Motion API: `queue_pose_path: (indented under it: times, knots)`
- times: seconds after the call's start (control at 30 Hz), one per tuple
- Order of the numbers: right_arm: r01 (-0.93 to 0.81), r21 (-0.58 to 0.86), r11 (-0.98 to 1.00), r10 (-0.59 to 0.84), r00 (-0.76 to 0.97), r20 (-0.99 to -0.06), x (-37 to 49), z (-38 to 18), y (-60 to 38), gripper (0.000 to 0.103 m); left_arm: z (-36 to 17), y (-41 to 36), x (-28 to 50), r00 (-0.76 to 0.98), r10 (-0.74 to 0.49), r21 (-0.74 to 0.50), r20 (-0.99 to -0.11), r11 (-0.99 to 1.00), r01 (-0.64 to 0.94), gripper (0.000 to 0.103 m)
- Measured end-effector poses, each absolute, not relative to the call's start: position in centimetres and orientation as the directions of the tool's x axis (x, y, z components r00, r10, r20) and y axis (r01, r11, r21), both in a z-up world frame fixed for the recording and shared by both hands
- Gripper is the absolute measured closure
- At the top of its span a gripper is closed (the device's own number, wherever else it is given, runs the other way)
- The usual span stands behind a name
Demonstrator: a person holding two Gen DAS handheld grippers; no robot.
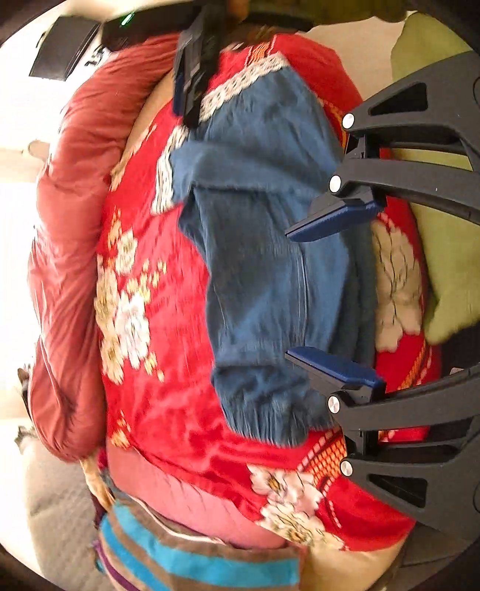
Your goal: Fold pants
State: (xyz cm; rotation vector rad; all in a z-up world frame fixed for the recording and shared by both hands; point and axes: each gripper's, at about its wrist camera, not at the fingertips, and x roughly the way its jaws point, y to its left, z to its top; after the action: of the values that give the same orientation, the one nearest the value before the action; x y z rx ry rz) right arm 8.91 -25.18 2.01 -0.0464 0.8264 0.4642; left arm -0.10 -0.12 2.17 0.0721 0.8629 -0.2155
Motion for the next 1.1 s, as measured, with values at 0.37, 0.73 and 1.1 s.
queue_pose_path:
  times: [0.37,0.73,1.1]
  knots:
    - [-0.356,0.132,0.925,0.321,0.548,-0.772,18.8,0.7,-23.8,0.025,-0.1,-8.0,3.0,0.532,-0.282,-0.038,-0.798,0.905,0.423,0.047]
    - [-0.231,0.027,0.973,0.139,0.484,-0.864,25.9,-5.3,-21.5,0.025,-4.7,-8.6,6.1,0.42,-0.316,-0.122,-0.85,0.896,0.427,0.072]
    - [-0.17,0.138,0.976,0.211,0.564,-0.799,23.6,-3.3,-27.1,0.093,-4.8,-7.3,5.3,0.427,-0.379,-0.185,-0.821,0.884,0.429,0.089]
